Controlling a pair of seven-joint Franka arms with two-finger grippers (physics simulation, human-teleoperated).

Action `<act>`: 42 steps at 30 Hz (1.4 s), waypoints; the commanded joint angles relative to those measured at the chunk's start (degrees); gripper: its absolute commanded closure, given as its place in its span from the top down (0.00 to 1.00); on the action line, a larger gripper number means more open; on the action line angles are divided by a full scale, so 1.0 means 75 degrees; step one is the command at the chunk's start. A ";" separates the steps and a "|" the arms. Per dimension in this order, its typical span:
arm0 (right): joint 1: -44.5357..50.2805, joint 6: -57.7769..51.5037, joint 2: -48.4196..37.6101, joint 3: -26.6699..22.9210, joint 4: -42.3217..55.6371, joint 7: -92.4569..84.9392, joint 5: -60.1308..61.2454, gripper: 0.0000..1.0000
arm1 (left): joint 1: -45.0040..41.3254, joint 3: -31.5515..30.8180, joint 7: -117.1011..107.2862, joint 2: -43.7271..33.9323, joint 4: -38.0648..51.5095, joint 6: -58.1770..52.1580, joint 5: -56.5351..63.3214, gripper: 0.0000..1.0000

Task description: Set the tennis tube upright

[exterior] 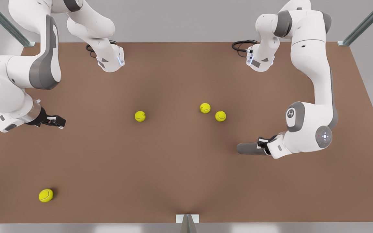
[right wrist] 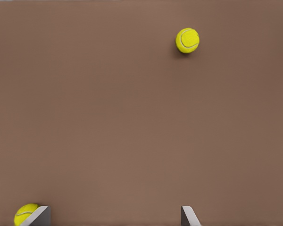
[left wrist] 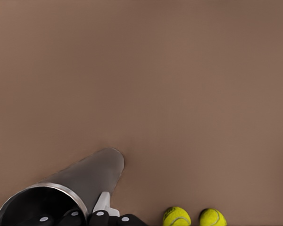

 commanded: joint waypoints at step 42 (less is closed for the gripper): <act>-0.0002 -0.0004 -0.0001 -0.0005 -0.0009 0.0000 0.0012 1.00 | -0.0235 -0.0011 -0.0771 0.0281 -0.0012 0.1104 0.1589 1.00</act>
